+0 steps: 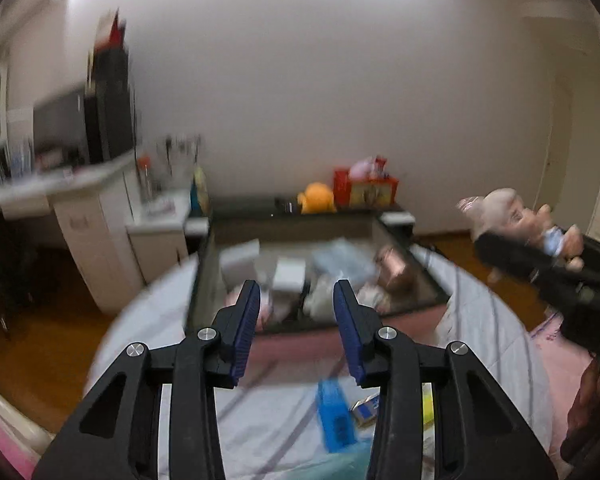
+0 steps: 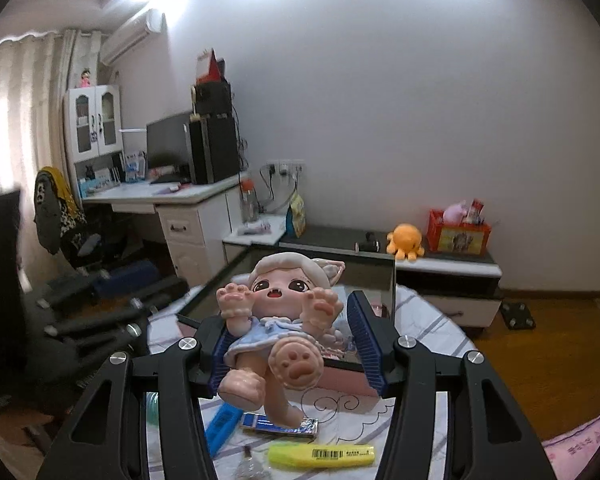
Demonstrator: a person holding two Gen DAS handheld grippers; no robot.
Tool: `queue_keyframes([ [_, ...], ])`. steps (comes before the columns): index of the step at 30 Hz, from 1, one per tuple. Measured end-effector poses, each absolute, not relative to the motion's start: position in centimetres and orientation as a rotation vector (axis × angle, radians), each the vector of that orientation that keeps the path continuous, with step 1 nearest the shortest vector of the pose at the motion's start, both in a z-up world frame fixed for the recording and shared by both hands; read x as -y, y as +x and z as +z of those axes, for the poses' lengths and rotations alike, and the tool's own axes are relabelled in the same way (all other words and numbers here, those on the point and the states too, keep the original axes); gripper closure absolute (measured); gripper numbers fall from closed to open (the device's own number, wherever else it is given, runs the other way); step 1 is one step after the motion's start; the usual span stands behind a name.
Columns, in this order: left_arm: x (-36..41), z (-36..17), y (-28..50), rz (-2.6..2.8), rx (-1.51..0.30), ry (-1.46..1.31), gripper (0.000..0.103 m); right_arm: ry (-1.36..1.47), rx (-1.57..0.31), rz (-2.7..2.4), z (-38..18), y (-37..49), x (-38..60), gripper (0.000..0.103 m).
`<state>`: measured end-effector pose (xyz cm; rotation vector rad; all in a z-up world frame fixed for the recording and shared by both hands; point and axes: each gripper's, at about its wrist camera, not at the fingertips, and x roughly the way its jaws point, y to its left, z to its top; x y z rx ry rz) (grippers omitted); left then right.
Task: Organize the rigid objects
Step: 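Carry the brush case and doll into the pink box and release both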
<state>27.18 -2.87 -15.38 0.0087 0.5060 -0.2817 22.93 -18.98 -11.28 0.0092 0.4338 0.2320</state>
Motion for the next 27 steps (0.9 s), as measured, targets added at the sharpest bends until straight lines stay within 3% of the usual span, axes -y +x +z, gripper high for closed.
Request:
queue_keyframes([
  [7, 0.6, -20.9, 28.4, -0.284, -0.682, -0.084, 0.054, 0.062, -0.514, 0.254, -14.9, 24.1, 20.2, 0.049],
  [9, 0.6, -21.5, 27.6, -0.278, -0.702, -0.069, 0.042, 0.079, -0.523, 0.258, -15.4, 24.0, 20.5, 0.049],
  [14, 2.1, -21.6, 23.6, -0.339, -0.715, -0.027, 0.032, 0.121, -0.52, 0.246, -15.8, 22.8, 21.4, 0.049],
  [18, 3.5, -21.1, 19.2, -0.37, -0.697, 0.007, 0.016, 0.132, -0.521, 0.232, -15.9, 21.0, 22.3, 0.049],
  [27, 7.5, -23.6, 14.3, -0.4, -0.758, 0.053, 0.012, 0.147, -0.532, 0.198, -16.1, 17.3, 23.9, 0.049],
])
